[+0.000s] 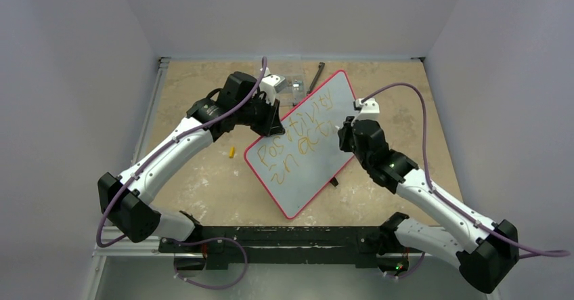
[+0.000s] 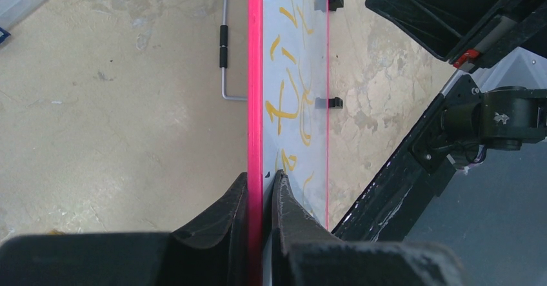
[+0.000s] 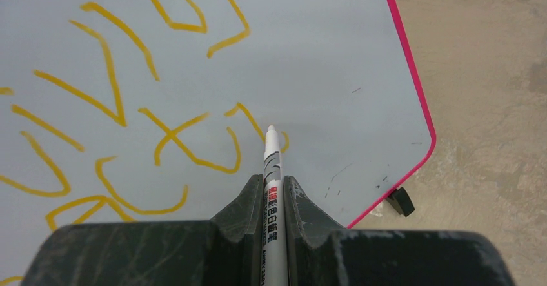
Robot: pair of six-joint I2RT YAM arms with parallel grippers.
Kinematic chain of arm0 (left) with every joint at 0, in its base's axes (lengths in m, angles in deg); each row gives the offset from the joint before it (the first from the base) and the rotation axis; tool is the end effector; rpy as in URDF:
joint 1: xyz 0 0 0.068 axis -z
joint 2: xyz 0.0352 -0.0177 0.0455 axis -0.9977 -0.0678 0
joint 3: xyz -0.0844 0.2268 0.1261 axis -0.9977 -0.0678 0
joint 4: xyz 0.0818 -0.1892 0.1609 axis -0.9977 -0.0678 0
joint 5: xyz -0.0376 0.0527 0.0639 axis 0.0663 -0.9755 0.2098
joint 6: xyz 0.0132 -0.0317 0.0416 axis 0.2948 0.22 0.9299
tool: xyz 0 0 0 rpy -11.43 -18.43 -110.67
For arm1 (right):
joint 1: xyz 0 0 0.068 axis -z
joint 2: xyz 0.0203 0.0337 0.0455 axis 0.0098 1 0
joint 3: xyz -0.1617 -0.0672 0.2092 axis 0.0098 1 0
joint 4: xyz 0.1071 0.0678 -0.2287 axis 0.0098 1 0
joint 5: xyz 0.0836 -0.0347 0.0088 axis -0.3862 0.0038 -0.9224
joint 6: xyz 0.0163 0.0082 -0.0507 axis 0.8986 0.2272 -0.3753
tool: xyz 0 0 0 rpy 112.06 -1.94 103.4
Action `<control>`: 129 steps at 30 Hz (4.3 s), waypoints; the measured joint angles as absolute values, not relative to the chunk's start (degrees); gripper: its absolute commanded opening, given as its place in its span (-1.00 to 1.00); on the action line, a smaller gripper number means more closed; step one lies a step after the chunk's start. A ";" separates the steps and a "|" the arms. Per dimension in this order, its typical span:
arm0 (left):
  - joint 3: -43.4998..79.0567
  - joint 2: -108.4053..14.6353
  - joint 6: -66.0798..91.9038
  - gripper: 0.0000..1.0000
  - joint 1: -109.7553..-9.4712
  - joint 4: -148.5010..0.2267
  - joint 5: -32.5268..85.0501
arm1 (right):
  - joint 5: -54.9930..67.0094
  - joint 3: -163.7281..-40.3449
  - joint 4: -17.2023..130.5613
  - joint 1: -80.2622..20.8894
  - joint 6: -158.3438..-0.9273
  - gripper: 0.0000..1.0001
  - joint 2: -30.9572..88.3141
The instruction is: Write a sentence on the whiteboard
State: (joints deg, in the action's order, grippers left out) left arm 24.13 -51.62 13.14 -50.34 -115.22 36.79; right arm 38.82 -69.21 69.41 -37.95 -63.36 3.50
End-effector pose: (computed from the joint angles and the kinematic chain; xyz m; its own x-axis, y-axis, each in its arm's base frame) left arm 0.2393 -0.1866 0.3566 -0.6657 0.2500 -0.7031 0.6332 0.6878 -0.3550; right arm 0.1834 0.1212 0.2879 -0.4220 0.1242 -0.8980 -0.0885 0.9802 0.1771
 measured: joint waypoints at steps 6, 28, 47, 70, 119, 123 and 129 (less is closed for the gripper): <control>24.13 -51.60 13.14 -1.00 -50.30 -115.22 36.79 | 36.02 -70.56 68.44 -37.95 -63.31 -1.00 -0.39; 24.11 -51.60 13.09 -1.00 -50.34 -115.33 36.46 | 33.70 -71.96 62.17 -37.95 -63.36 -1.00 5.27; 24.11 -51.60 13.12 -1.00 -50.30 -115.22 36.72 | 35.74 -69.78 63.48 -37.92 -63.45 -1.00 2.23; 24.11 -51.38 13.16 -1.00 -50.04 -115.22 36.68 | 35.93 -69.80 63.92 -30.75 -65.74 -1.00 2.40; 23.91 -51.38 13.09 -1.00 -50.08 -115.40 35.96 | 25.03 -63.15 60.31 -30.10 -64.78 -1.00 0.48; 23.89 -51.38 13.09 -1.00 -50.08 -115.38 35.96 | 25.92 -63.13 60.60 -30.10 -64.58 -1.00 0.52; 23.87 -51.38 13.07 -1.00 -50.08 -115.38 35.91 | 29.05 -63.18 61.89 -30.01 -64.65 -1.00 1.94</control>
State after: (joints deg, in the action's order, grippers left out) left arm 23.87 -51.38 13.07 -50.08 -115.38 35.91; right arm 29.05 -63.18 61.89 -30.01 -64.65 1.94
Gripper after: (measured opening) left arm 0.099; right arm 0.090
